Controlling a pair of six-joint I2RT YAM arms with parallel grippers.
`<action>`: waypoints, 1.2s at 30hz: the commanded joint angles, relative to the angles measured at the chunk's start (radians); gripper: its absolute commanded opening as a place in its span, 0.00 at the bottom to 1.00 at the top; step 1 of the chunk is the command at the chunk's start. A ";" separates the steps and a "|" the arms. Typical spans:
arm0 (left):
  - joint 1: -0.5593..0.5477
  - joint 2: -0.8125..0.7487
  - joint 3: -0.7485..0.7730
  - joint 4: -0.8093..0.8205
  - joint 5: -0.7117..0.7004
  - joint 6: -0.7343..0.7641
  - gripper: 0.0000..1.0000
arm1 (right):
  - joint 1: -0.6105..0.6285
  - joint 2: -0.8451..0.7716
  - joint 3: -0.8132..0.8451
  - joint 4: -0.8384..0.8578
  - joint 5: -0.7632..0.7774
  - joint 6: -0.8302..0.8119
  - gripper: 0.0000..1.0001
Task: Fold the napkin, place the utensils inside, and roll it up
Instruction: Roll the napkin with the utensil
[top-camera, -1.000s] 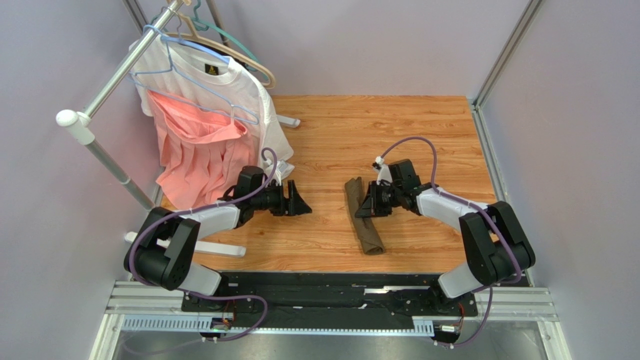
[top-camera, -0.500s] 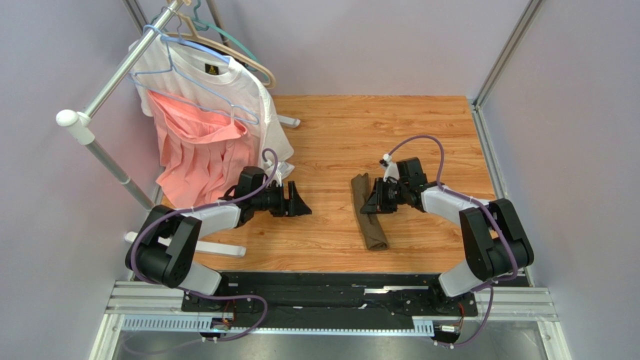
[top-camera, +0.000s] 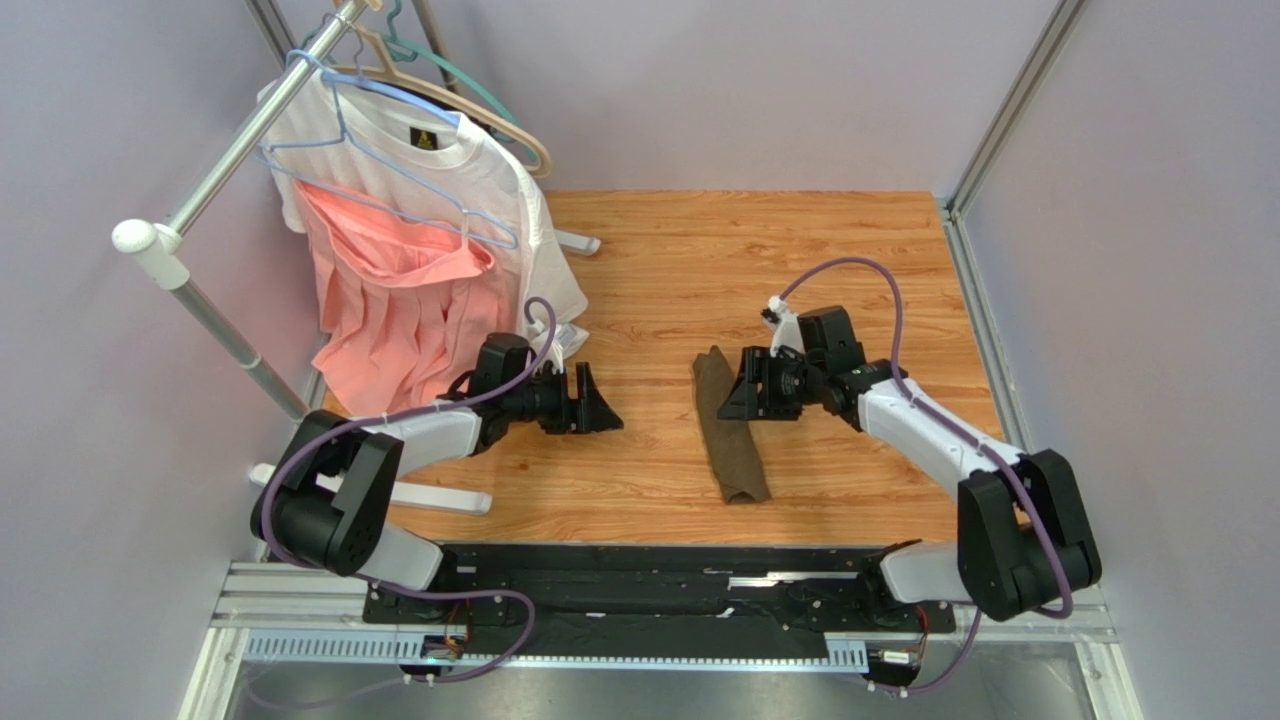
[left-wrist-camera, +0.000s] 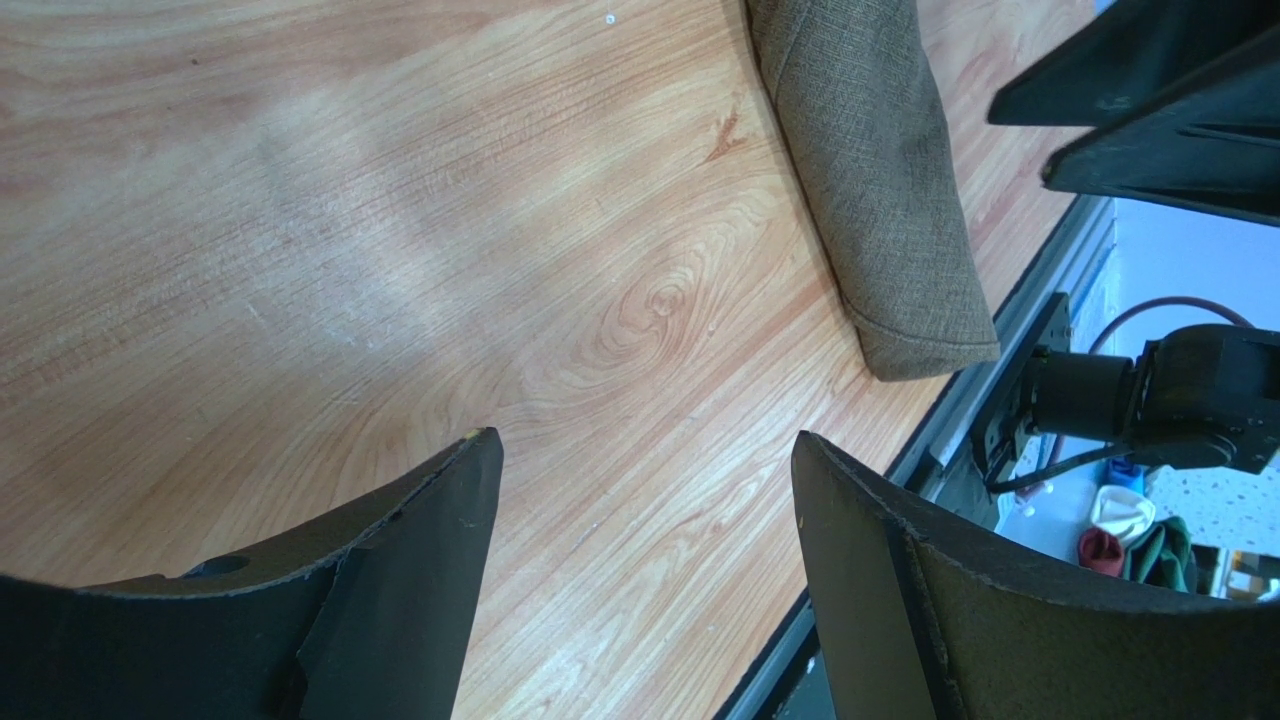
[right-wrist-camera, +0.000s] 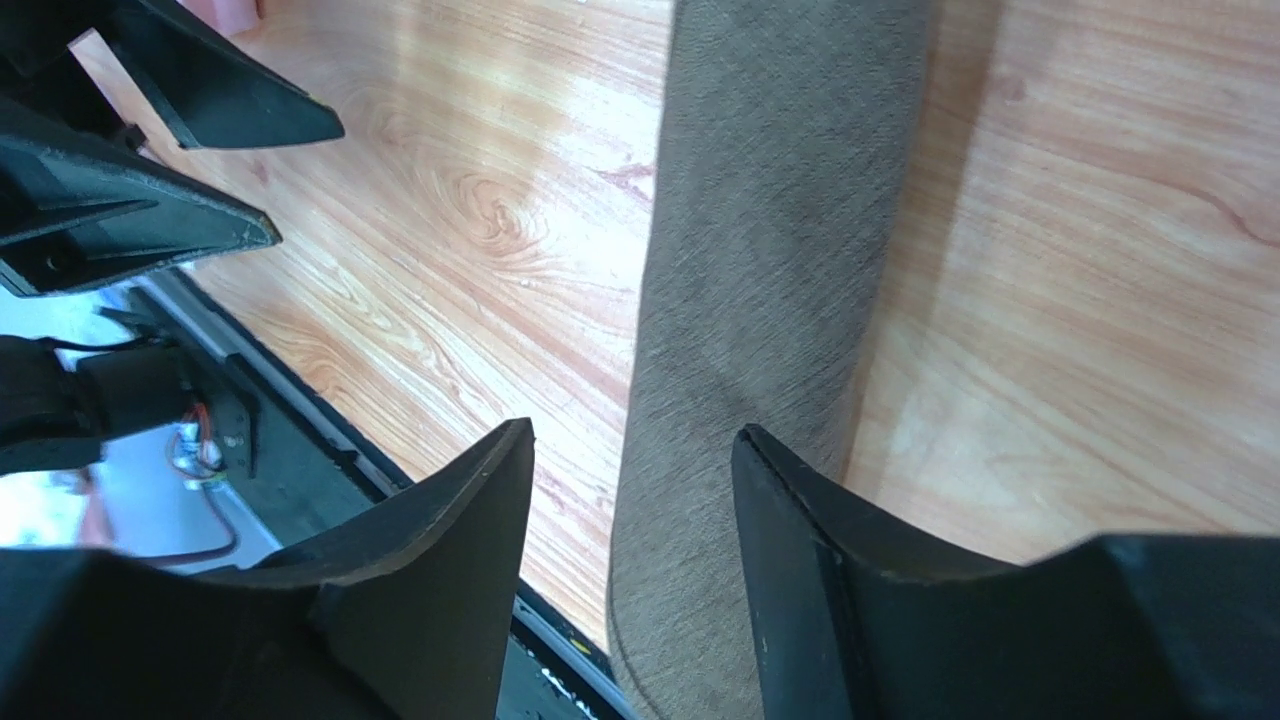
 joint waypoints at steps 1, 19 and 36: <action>0.007 -0.012 0.021 0.026 0.011 0.019 0.79 | 0.146 -0.077 0.111 -0.126 0.197 -0.040 0.56; 0.009 -0.053 0.005 0.002 0.005 0.039 0.79 | 0.621 0.297 0.296 -0.262 1.134 0.071 0.56; 0.015 -0.027 0.014 0.006 0.011 0.039 0.79 | 0.508 0.356 0.240 -0.210 1.121 0.058 0.43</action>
